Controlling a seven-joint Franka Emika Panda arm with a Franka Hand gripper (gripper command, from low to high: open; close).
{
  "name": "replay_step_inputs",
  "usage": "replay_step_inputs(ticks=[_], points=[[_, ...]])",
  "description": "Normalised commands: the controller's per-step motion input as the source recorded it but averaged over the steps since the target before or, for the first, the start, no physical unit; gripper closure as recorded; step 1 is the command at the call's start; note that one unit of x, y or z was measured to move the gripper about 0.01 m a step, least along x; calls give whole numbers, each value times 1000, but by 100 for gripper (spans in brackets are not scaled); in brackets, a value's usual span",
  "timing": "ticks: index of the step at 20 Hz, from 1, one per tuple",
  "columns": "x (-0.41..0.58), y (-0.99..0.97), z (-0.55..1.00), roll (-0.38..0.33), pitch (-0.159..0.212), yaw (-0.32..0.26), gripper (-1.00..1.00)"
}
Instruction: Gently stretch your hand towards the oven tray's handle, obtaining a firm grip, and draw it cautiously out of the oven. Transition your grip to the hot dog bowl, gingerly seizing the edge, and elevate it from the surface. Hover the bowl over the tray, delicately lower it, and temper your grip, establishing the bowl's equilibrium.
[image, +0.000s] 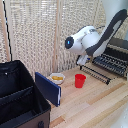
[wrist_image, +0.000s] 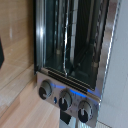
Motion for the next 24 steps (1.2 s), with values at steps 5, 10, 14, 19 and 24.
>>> replay_step_inputs(ticks=[5, 10, 14, 19, 24], points=[[199, -634, -72, -173, -49, 0, -100], [321, -626, -10, -76, -38, 0, -100], [161, -659, -96, -16, -44, 0, -100], [0, -711, -147, 22, -12, -38, -100], [0, -646, -143, 45, -1, -66, -100]])
